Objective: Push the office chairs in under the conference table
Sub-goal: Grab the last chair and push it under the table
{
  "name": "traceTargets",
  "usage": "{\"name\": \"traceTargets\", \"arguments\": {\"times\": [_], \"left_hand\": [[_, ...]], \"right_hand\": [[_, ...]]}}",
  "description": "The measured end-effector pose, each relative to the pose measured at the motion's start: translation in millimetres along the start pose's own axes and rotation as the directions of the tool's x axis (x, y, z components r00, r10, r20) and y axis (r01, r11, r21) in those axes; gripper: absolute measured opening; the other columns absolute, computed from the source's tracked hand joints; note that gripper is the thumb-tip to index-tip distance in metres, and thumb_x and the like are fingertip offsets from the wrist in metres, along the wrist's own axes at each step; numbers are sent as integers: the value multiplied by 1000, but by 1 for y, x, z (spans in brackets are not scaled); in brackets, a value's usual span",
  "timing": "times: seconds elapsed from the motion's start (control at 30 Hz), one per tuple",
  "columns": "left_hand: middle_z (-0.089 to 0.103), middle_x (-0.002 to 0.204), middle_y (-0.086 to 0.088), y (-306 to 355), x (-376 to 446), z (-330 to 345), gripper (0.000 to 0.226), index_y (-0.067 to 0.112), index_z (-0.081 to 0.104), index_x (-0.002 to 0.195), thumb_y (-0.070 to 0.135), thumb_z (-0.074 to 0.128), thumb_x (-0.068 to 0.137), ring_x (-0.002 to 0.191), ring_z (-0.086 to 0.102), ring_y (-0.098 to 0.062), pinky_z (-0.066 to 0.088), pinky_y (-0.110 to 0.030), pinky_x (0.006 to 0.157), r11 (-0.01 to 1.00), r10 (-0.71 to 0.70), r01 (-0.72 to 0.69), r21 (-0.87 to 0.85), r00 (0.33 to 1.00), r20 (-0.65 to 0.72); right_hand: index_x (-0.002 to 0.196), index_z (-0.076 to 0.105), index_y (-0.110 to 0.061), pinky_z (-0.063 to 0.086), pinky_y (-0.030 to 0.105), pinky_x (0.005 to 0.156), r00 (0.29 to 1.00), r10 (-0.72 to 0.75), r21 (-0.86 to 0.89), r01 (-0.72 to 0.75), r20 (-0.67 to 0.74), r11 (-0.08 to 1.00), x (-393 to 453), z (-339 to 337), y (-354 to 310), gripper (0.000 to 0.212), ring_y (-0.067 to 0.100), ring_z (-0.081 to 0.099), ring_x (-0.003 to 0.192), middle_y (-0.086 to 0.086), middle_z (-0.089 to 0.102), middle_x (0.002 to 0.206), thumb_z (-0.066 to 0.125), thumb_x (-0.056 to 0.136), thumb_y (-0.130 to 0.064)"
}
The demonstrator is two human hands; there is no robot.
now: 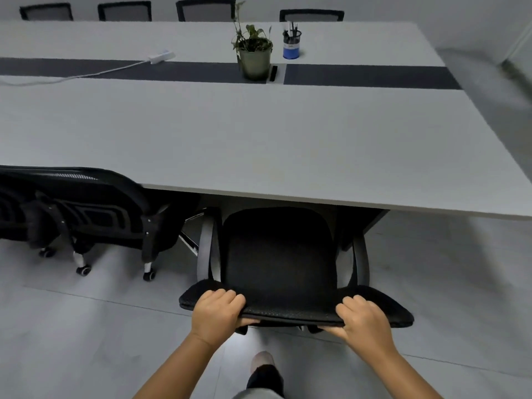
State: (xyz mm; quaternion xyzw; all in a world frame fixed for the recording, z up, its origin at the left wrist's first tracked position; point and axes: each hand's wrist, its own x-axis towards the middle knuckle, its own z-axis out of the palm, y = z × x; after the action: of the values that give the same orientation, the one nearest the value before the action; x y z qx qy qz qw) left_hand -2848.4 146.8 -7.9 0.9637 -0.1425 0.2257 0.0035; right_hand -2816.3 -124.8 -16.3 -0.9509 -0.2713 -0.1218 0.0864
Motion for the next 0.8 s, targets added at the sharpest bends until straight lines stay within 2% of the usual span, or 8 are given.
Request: {"name": "traceTargets", "arguments": {"times": [0.1,0.2,0.3,0.37,0.43,0.5,0.67,0.8], "left_hand": [[49,39,5,-26,9,10,51,18,57,43,51,45,80,34,47,-13,27,-19,48,997,68,-71,36,996,65],[49,39,4,-42,21,13,30,19,59,43,40,78,50,35,47,-13,29,-18,46,990,113,-124,73,984,136],[49,39,3,-47,32,17,32,19,58,43,35,86,46,35,46,-13,27,-20,46,988,129,-138,64,983,127],[48,40,3,-46,38,25,38,18,58,43,43,76,66,35,46,-14,26,-21,48,987,154,-156,35,986,57],[48,40,1,-41,47,34,64,17,56,44,55,34,91,35,46,-14,25,-26,52,985,172,-172,-22,985,-20],[48,40,2,-36,61,38,74,17,56,44,59,17,92,34,46,-14,25,-28,54,983,172,-175,-58,983,-63],[47,40,1,-35,81,46,75,16,56,44,59,17,92,34,45,-15,23,-28,54,987,139,-141,-77,990,-38],[47,40,2,-14,91,50,75,16,55,44,59,17,92,34,45,-15,24,-28,53,990,118,-120,-76,992,-34]], "right_hand": [[37,48,-14,32,19,35,999,6,-32,-7,-53,999,9,7,-10,55,14,43,33,-3,43,37,83,36,-57],[38,49,-13,28,25,50,992,0,-36,-4,-125,999,11,14,-16,51,15,44,35,-2,44,39,57,63,-57],[39,51,-12,29,22,46,996,18,-63,-24,-91,998,19,12,-14,51,16,45,35,-2,46,39,78,51,-54],[39,51,-13,32,20,38,998,49,-97,-51,-27,994,28,7,-7,54,15,46,35,-2,46,39,87,32,-52],[39,49,-13,32,21,36,996,84,-110,-83,4,990,37,2,4,57,14,45,35,-3,45,40,88,25,-53],[39,48,-13,32,21,36,993,116,-111,-115,3,987,41,3,14,58,14,44,35,-2,45,39,88,24,-51],[40,47,-12,31,20,35,996,71,-119,-77,-58,990,53,8,32,57,16,43,36,-1,44,40,78,46,-59],[39,47,-10,32,20,34,994,96,-110,-100,-44,989,59,3,59,57,17,44,35,1,45,39,87,34,-52]]}}
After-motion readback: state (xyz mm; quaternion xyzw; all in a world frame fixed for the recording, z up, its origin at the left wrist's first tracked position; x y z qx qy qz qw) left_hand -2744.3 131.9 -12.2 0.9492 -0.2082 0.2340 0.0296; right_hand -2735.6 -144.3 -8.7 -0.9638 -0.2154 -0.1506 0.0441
